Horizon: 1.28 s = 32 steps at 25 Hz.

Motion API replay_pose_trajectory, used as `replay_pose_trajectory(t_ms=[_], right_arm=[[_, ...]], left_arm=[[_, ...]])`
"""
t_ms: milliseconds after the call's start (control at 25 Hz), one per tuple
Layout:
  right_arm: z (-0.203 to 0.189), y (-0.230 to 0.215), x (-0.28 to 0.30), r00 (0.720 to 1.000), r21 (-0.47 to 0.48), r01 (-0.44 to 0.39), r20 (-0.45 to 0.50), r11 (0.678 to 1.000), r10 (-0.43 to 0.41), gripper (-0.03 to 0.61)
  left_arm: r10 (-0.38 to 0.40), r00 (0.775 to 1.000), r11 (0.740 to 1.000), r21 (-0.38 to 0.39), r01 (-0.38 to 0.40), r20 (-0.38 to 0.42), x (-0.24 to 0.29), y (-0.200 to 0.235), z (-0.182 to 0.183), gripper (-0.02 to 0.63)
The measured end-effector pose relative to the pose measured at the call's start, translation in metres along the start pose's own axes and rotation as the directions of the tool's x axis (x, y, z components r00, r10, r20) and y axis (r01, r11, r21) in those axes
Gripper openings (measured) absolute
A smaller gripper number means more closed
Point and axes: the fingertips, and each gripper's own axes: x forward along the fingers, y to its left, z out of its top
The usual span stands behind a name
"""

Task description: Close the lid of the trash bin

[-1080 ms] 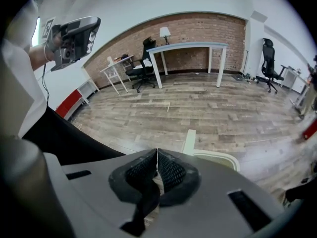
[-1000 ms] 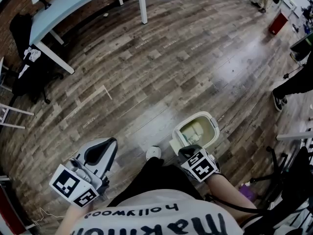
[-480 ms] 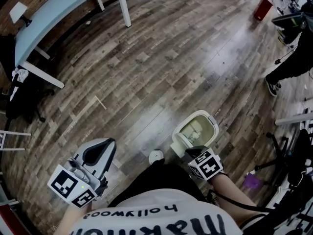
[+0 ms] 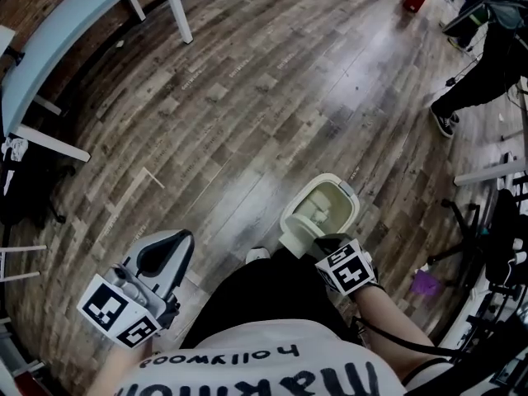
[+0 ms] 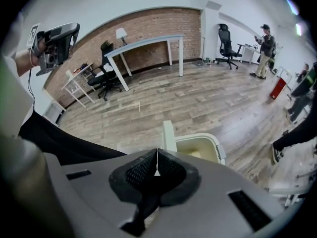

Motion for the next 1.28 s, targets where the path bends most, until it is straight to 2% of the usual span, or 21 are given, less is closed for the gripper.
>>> replay_pose_trajectory(t_ms=[720,920,1120,1280], right_arm=[[-0.001,-0.08,0.007,0.996,0.011,-0.084,-0.006,0.996,0.084,0.009],[-0.011,-0.112,0.017,0.996,0.07,-0.08,-0.025,0.994,0.081,0.011],[-0.019,-0.14,0.031,0.994,0.15,-0.094,-0.034,0.984,0.1,0.009],[-0.021,-0.157,0.042,0.993,0.175,-0.104,-0.043,0.979,0.113,0.009]], left_arm=[[0.09,0.993,0.996,0.01,-0.09,-0.073,0.065,-0.03,0.007,0.008],[0.107,0.99,0.993,-0.047,-0.111,-0.087,0.089,-0.028,0.006,0.008],[0.129,0.99,0.978,-0.157,-0.135,-0.052,0.114,-0.026,0.013,0.008],[0.158,0.986,0.972,-0.164,-0.166,-0.06,0.126,-0.023,0.015,0.008]])
